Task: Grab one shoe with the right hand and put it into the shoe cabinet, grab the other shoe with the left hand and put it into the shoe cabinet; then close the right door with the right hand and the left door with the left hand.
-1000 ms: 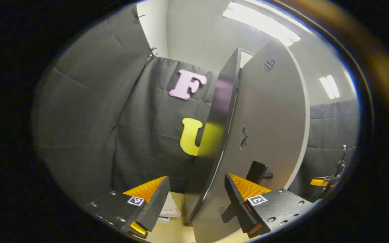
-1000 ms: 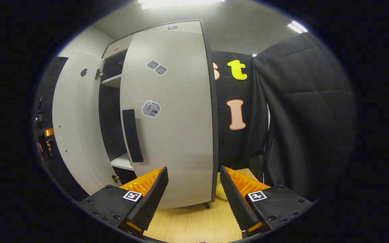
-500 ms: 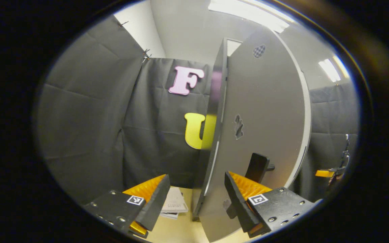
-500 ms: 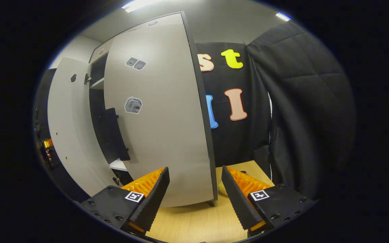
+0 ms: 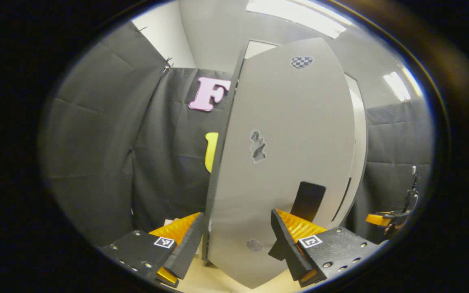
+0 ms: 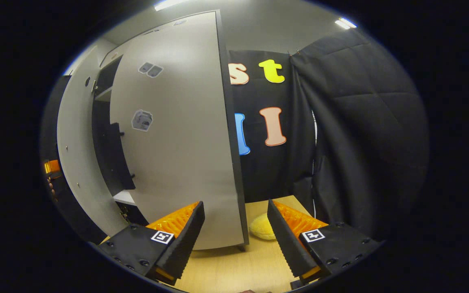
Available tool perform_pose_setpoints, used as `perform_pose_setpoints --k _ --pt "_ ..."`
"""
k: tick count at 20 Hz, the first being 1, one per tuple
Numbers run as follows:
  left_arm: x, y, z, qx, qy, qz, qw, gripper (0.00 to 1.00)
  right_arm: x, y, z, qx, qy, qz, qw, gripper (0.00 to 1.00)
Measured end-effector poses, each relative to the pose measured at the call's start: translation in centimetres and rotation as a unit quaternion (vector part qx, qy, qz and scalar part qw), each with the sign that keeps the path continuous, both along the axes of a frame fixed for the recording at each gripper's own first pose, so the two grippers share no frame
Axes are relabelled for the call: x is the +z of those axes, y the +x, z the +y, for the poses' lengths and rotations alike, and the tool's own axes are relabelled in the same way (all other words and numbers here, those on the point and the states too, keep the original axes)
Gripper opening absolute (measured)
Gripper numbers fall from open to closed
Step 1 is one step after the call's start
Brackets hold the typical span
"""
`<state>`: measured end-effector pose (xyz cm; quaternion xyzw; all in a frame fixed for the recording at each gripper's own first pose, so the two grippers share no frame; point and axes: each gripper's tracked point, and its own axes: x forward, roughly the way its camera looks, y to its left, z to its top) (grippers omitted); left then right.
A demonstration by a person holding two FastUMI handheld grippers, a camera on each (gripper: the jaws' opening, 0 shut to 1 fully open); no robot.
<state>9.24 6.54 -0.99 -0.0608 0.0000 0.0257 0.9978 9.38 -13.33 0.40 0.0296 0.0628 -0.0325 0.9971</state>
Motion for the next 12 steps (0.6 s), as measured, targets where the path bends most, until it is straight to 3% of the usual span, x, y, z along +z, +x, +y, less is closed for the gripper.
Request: perform_pose_setpoints --k 3,6,9,12 --pt "-1.1 0.9 -2.3 0.025 0.029 0.007 0.999 0.97 -1.2 -0.5 -1.6 -0.023 0.003 0.013 1.0 0.98" --pt "-2.2 -0.4 -3.1 0.071 0.028 0.0 0.997 0.99 -1.6 -1.5 -2.6 -0.039 0.02 0.012 0.999 0.98" --pt "-4.2 -3.4 -4.0 0.111 0.022 0.003 0.994 0.98 -3.3 -2.6 -4.1 -0.062 0.025 0.027 0.997 0.98" --pt "-6.9 -6.0 -4.9 0.126 0.021 0.027 0.991 0.89 -4.4 -3.2 -4.6 -0.067 0.023 0.036 0.997 0.98"
